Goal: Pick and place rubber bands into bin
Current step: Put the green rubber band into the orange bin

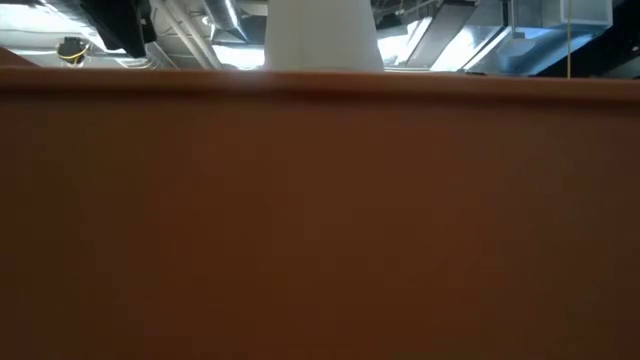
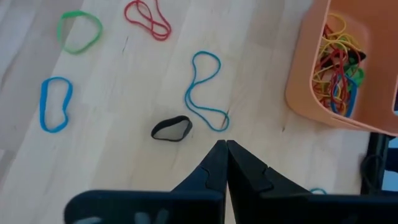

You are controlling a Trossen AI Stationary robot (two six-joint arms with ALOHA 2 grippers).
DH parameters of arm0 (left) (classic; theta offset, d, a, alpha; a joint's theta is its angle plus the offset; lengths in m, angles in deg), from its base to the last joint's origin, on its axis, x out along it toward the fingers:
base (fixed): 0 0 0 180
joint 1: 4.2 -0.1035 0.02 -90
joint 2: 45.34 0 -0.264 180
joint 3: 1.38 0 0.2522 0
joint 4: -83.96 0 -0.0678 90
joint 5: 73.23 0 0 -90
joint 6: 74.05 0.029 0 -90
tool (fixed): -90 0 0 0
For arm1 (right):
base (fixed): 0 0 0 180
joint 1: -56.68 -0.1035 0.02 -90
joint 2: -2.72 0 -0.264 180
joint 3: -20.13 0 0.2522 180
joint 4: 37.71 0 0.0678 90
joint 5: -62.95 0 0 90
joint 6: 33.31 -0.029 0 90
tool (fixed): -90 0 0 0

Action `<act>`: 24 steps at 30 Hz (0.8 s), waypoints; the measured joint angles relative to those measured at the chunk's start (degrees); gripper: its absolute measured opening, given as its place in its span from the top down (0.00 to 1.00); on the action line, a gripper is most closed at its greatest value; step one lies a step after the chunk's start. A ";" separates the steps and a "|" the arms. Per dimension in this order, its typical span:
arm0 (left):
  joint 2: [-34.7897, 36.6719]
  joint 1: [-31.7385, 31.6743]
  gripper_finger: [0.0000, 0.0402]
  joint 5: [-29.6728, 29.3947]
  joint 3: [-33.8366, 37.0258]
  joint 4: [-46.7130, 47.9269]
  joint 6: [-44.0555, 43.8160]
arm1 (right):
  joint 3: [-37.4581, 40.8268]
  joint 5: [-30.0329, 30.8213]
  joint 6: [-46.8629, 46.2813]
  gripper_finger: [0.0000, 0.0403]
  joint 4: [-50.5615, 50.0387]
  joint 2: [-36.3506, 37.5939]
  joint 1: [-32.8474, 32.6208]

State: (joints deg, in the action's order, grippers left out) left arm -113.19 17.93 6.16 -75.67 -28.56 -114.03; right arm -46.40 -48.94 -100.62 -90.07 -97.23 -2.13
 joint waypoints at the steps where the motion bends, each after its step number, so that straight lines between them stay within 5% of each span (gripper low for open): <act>1: 0.00 0.00 1.00 0.00 0.00 -0.01 -0.36 | -0.13 -0.01 -0.02 0.74 -0.02 -0.69 -0.28; 7: -0.01 0.00 0.99 -0.22 0.00 -0.43 -1.47 | -0.54 -1.04 -1.84 0.78 -0.24 -4.18 -0.89; 12: -0.01 0.00 1.00 -0.24 0.00 -1.80 -0.79 | -0.44 -1.22 -3.17 0.96 -0.71 -4.02 -0.36; 24: -0.02 -0.13 0.99 -1.17 0.00 -2.16 4.27 | -12.54 11.36 -4.74 1.00 -14.53 -3.45 -0.27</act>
State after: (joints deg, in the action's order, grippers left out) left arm -113.21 17.80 4.98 -75.67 -30.73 -109.76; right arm -58.94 -37.58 -105.36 -104.60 -100.68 -2.39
